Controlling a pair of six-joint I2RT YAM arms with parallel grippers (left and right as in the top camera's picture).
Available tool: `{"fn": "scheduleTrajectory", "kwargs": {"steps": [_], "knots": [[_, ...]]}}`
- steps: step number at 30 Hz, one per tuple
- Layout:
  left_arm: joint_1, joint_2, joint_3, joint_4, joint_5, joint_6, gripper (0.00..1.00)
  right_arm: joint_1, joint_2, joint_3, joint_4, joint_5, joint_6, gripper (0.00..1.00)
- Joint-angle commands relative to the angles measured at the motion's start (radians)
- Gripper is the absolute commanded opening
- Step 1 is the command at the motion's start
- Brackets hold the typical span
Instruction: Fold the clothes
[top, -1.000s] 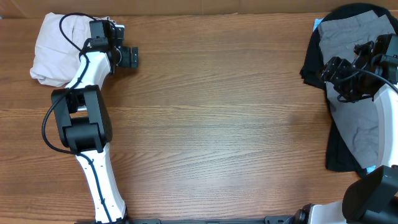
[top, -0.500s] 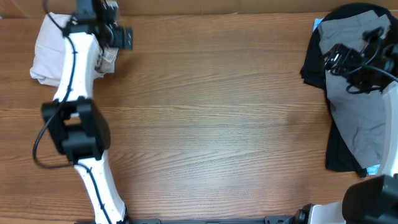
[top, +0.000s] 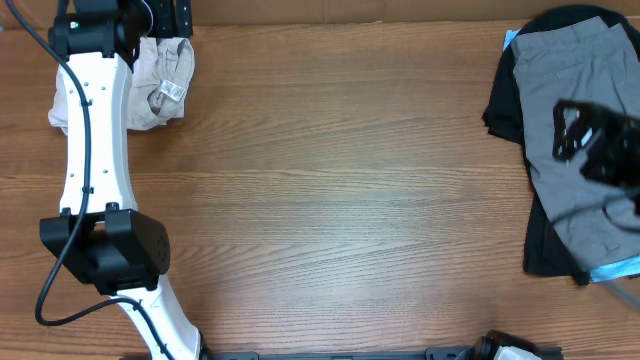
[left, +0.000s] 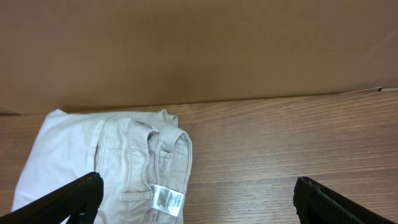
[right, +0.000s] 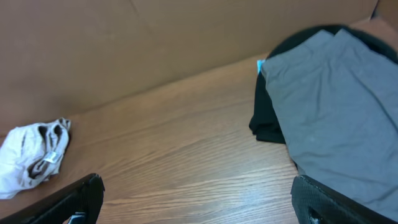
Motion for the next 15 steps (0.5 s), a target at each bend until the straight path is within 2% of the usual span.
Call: {"fn": "scheduleTrajectory", "kwargs": {"steps": [1, 9, 13, 15], "knots": [[-0.006, 0.005, -0.005, 0.002, 0.01, -0.021, 1.0, -0.005, -0.044, 0.013, -0.005, -0.007, -0.008, 1.0], [-0.006, 0.005, -0.005, 0.002, 0.01, -0.021, 1.0, 0.001, -0.066, 0.013, -0.144, 0.043, -0.015, 1.0], [-0.006, 0.005, -0.005, 0.002, 0.01, -0.021, 1.0, 0.019, -0.077, -0.033, -0.045, 0.046, -0.015, 1.0], [-0.006, 0.005, -0.005, 0.002, 0.01, -0.021, 1.0, 0.056, -0.121, -0.119, 0.092, 0.047, -0.016, 1.0]]}}
